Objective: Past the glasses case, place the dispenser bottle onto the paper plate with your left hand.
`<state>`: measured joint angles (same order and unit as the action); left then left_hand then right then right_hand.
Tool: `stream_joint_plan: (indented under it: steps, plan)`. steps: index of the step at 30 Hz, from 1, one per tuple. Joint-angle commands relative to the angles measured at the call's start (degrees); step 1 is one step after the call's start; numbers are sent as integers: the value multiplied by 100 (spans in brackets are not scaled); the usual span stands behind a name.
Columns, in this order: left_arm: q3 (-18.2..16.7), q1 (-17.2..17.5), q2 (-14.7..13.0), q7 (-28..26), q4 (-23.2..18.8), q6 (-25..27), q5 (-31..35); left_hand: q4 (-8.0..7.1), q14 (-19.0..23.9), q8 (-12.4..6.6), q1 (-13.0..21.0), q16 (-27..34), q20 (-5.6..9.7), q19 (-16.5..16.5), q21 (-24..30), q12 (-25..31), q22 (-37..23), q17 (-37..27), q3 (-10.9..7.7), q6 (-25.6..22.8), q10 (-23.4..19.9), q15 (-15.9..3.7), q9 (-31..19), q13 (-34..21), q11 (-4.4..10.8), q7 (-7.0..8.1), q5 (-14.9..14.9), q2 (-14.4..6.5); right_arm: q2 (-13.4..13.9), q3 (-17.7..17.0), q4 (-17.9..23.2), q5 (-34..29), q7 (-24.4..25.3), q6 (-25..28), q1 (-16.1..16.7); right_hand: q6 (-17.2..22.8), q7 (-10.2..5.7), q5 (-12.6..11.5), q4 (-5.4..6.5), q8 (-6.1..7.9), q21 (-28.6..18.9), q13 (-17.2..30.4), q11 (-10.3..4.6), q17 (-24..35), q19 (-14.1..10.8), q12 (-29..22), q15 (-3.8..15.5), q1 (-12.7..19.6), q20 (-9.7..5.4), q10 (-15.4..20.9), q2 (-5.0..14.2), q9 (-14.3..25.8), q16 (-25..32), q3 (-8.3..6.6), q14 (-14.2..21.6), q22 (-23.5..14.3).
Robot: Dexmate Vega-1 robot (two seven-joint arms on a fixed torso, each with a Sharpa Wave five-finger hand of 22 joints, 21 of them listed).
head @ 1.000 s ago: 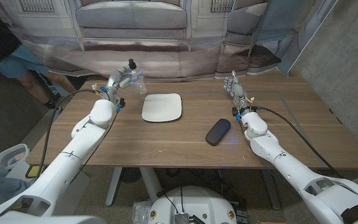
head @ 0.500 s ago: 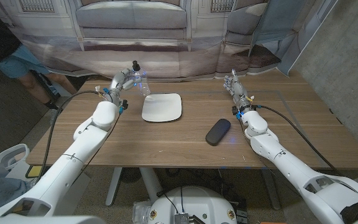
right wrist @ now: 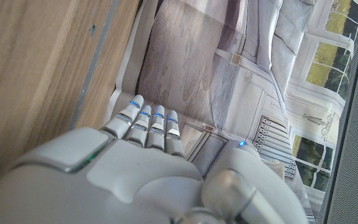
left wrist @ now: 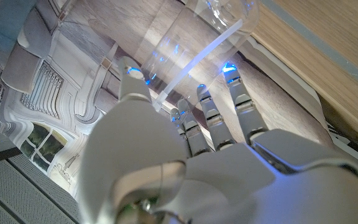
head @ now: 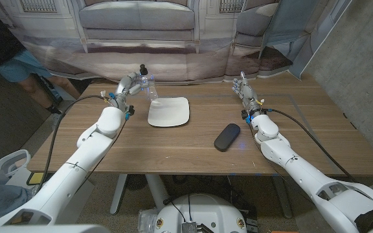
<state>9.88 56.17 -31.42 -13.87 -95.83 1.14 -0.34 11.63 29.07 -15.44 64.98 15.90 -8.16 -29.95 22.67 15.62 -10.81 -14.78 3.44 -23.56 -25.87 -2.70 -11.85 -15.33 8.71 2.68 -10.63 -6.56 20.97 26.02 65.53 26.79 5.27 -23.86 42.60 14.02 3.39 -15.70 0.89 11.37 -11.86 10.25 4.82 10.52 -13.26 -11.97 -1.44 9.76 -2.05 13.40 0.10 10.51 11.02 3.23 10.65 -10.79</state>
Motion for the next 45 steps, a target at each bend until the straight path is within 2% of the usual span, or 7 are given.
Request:
stream_joint_plan:
  steps: [1, 16, 29, 45]
  plan:
    - [81, -12, 10, 146, 12, -41, -86, -751, 65, -18, 303, 12, -1, -60, 4, 4, -7, -21, -798, -74, -61, -258, -24, -32, -29, -11, -31, -298, 21, 5, 57, -22, 39, 43, 9, 38, -11, -23, -1, 0, -14, 31, -9, 22, -52, -17, 13, 16, -36, 44, 47, 27, -5, 49, 33, -10]
    - [219, -42, 7, 345, -26, -22, -116, -757, 102, -5, 296, 5, 10, -84, 5, 1, -7, -29, -846, -96, -97, -252, -25, -47, -28, 5, -32, -287, 87, -43, 263, -42, 165, 104, 111, 41, -11, -27, -5, 0, -12, 31, -11, 22, -52, -15, 23, 20, -34, 45, 48, 28, -5, 58, 36, -10]
    - [308, -27, -32, 520, -104, 31, -134, -761, 114, 11, 292, -9, 38, -114, 11, -13, -8, -36, -891, -102, -99, -223, -26, -60, -38, -43, -36, -283, 79, -57, 265, -52, 159, 48, 111, 53, 3, -32, -8, 3, -13, 31, 7, 22, -58, -20, 16, 24, -37, 65, 50, 28, -2, 67, 48, -11]
    - [335, 37, -94, 646, -145, 80, -151, -768, 133, 28, 279, -24, 38, -124, 8, -21, -8, -45, -938, -110, -122, -225, -27, -75, -52, -29, -39, -273, 71, -76, 285, -69, 209, 54, 95, 62, 8, -39, -14, 4, -19, 31, -23, 21, -80, -25, 44, 31, -48, 87, 48, 28, 0, 79, 66, -11]
